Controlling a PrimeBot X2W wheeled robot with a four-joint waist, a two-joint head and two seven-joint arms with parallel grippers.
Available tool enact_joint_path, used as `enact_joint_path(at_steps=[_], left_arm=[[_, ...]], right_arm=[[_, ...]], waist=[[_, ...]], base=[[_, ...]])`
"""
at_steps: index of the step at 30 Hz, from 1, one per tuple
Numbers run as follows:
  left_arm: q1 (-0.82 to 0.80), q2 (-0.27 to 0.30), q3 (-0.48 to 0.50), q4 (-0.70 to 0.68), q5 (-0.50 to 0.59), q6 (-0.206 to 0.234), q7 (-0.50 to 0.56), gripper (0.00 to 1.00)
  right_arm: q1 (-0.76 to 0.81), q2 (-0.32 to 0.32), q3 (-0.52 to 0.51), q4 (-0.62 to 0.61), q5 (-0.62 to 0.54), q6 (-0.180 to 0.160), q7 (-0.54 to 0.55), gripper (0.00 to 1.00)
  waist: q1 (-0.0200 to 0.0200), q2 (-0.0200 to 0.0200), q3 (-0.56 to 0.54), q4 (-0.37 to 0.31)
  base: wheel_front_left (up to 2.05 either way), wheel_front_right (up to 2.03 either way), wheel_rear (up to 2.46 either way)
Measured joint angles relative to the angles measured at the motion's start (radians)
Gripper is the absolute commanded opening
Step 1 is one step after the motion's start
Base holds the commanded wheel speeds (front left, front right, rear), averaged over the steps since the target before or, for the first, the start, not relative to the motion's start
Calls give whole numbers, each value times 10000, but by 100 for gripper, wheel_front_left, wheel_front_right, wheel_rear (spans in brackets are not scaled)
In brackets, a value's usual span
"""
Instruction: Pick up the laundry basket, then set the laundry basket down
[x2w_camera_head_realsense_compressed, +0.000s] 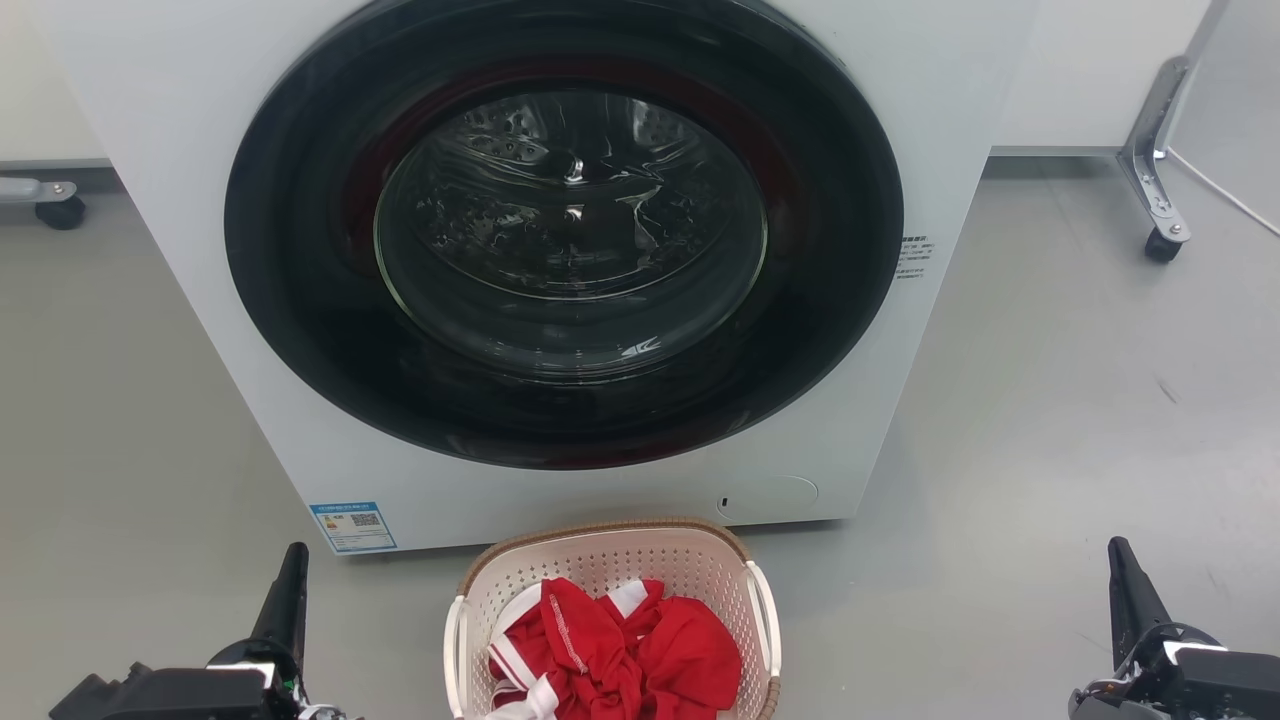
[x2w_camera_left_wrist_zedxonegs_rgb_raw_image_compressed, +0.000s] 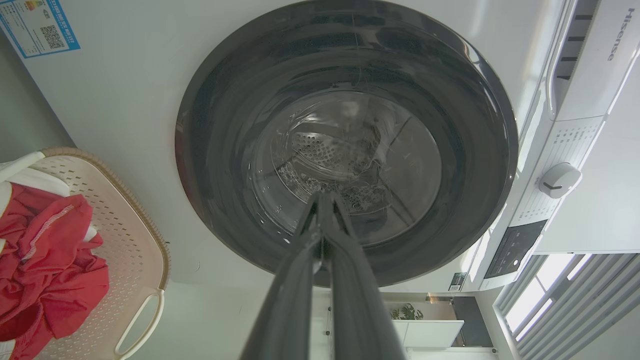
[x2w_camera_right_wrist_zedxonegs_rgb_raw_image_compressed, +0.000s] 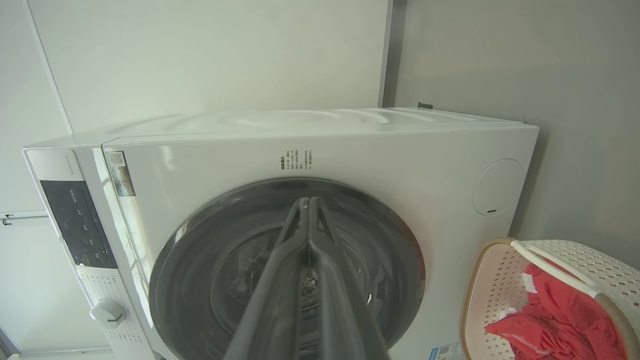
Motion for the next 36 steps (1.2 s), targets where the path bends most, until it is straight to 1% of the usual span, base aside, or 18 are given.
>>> enact_joint_path(at_steps=[13,14,22,32,36], left_arm=[[0,0,0,0,0,0,0,0],[0,0,0,0,0,0,0,100],[622,-144,-75,598,2,17,-8,100],[675,-142,-431,414,207,17,-372,100],[681,-140,-493,261,562,104,-529,100]], right_arm=[[0,0,0,0,0,0,0,0],[0,0,0,0,0,0,0,100],[542,201,100,635,-4,-52,-17,100],[592,203,593,585,-224,-75,-368,100],[587,203,767,522,-593,-224,-529,100]], waist=[[0,0,0,0],[0,0,0,0],[0,0,1,-1],[-1,0,3,13],[-1,0,10,19]], base=[[0,0,0],[0,0,0],[0,0,0],[0,0,0],[0,0,0]])
